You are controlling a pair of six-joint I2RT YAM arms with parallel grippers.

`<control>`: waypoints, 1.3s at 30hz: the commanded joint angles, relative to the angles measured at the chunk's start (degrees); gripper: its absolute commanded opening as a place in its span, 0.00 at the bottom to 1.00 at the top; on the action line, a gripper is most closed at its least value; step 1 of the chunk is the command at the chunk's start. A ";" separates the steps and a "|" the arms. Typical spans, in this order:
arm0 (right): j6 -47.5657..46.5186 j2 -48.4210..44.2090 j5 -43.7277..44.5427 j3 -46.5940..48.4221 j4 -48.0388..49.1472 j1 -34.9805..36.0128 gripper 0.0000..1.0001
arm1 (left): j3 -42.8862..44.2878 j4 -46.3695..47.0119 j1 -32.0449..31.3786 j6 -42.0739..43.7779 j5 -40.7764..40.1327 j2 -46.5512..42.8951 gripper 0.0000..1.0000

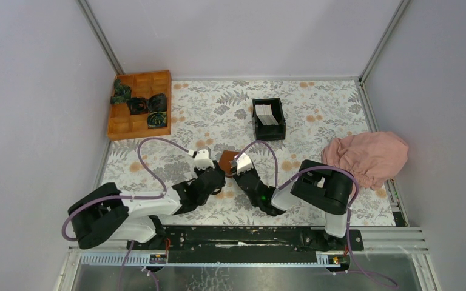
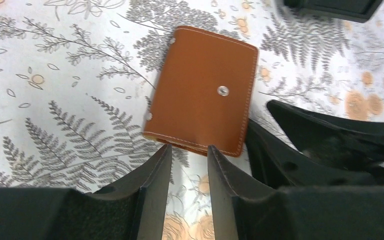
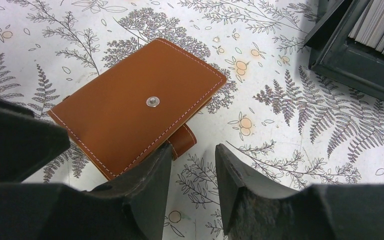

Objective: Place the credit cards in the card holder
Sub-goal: Close the card holder at the center of the board.

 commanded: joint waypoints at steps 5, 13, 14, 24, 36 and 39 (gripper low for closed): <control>-0.09 0.21 1.09 -0.17 4.08 0.50 0.44 | 1.20 11.80 3.55 4.36 0.78 6.41 0.37; 0.29 0.61 0.65 -0.23 4.14 0.51 0.43 | 1.83 15.38 4.86 4.52 2.06 9.21 0.36; 0.36 0.64 0.64 -0.32 4.18 0.51 0.43 | 2.09 15.46 5.11 4.58 2.44 9.71 0.36; 0.45 1.98 1.85 -0.20 6.62 0.53 0.43 | 2.00 16.57 6.21 1.68 4.70 17.77 0.28; -0.08 6.51 9.58 0.36 16.31 0.56 0.40 | -0.09 16.38 6.41 -0.91 4.77 20.31 0.25; -1.15 7.25 13.76 0.15 19.34 0.51 0.39 | -0.48 16.41 6.40 -1.57 5.04 20.96 0.24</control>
